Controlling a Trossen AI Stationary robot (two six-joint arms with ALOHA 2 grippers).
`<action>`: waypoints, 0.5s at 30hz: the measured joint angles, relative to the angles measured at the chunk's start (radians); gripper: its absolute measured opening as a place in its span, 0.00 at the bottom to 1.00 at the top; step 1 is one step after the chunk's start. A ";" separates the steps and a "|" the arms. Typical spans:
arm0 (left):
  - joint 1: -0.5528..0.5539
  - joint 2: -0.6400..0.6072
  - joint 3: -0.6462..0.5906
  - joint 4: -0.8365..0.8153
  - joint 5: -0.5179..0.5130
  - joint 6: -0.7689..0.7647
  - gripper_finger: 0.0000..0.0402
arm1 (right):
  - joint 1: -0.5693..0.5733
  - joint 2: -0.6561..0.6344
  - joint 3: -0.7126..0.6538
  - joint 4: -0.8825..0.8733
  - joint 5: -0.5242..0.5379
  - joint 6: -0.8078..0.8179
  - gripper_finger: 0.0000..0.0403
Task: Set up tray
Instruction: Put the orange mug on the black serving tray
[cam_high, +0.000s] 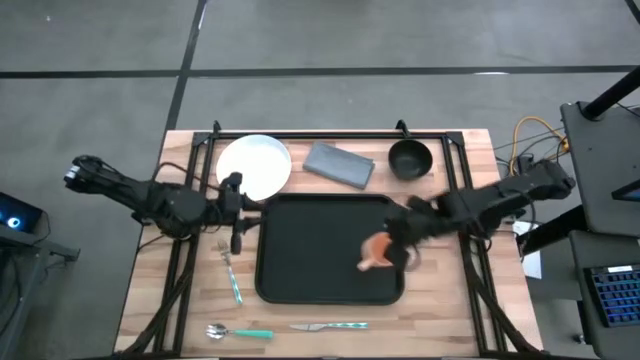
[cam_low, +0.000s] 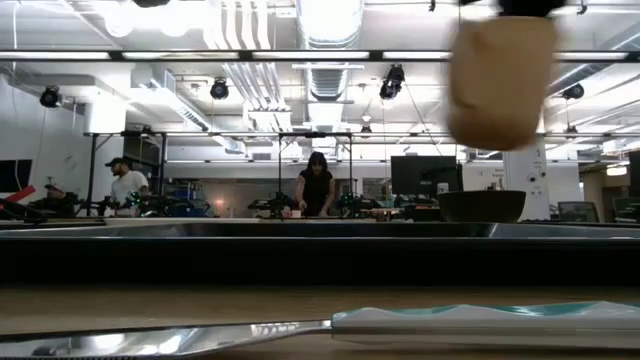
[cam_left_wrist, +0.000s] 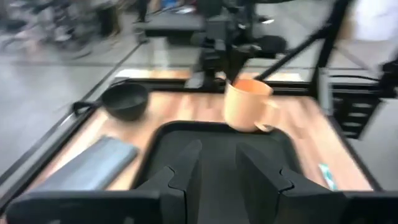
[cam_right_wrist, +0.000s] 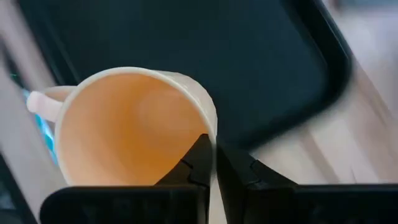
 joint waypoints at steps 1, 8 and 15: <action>0.000 0.024 0.041 -0.039 -0.022 -0.012 0.20 | -0.048 0.009 0.000 0.067 -0.037 -0.077 0.02; -0.001 0.223 0.300 -0.297 -0.080 -0.052 0.20 | -0.252 0.149 0.126 0.148 -0.139 -0.367 0.02; -0.001 0.363 0.436 -0.594 -0.144 -0.152 0.20 | -0.337 0.416 0.468 0.005 -0.239 -0.550 0.02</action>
